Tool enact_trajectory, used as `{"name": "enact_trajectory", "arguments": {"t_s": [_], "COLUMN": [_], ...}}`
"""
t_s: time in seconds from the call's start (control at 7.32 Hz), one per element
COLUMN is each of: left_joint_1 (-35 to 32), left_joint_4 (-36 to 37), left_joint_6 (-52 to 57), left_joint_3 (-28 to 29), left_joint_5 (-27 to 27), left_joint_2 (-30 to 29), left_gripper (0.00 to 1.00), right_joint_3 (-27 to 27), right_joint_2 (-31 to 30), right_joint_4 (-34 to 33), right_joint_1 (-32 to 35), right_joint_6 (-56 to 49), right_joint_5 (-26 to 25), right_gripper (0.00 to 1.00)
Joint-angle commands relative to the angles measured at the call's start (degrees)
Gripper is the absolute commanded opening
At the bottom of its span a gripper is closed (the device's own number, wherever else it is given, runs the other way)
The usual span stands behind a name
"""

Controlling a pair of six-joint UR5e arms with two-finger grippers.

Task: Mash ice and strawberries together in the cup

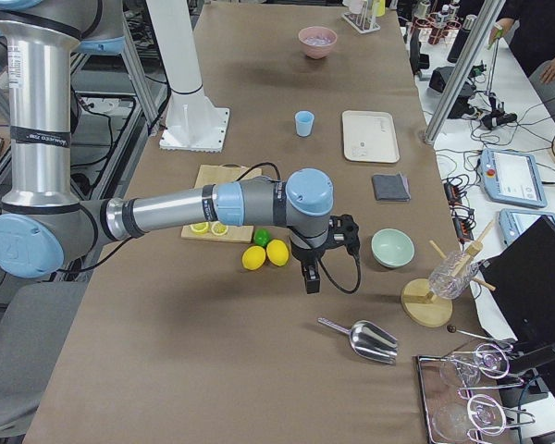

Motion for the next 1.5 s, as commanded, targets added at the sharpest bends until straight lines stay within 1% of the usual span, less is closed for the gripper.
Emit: {"name": "enact_trajectory", "arguments": {"t_s": [0.0,0.27,0.82,0.96,1.23,1.37], "left_joint_1": [0.0,0.2,0.3,0.3,0.2,0.2], "left_joint_4": [0.0,0.1,0.1,0.7,0.4,0.2], "left_joint_6": [-0.1,-0.1,-1.0,-1.0,-0.7,-0.9], "left_joint_3": [-0.2,0.6,0.2,0.4,-0.3,-0.4], "left_joint_5": [-0.1,0.4,0.1,0.2,-0.9,-0.7], "left_joint_2": [0.1,-0.7,-2.2,-3.9,-1.4,-1.2], "left_gripper": [0.97,0.97,0.97,0.97,0.97,0.98], "right_joint_3": [0.0,-0.1,0.2,0.2,0.1,0.1], "right_joint_2": [0.0,0.0,-0.1,-0.1,-0.1,-0.1], "right_joint_4": [0.0,0.0,0.0,0.0,0.0,0.0], "right_joint_1": [0.0,0.0,0.0,0.0,0.0,0.0], "right_joint_6": [0.1,0.1,0.1,0.1,0.1,0.1], "right_joint_5": [0.0,0.0,0.0,0.0,0.0,0.0], "right_gripper": [1.00,1.00,1.00,1.00,1.00,1.00]}}
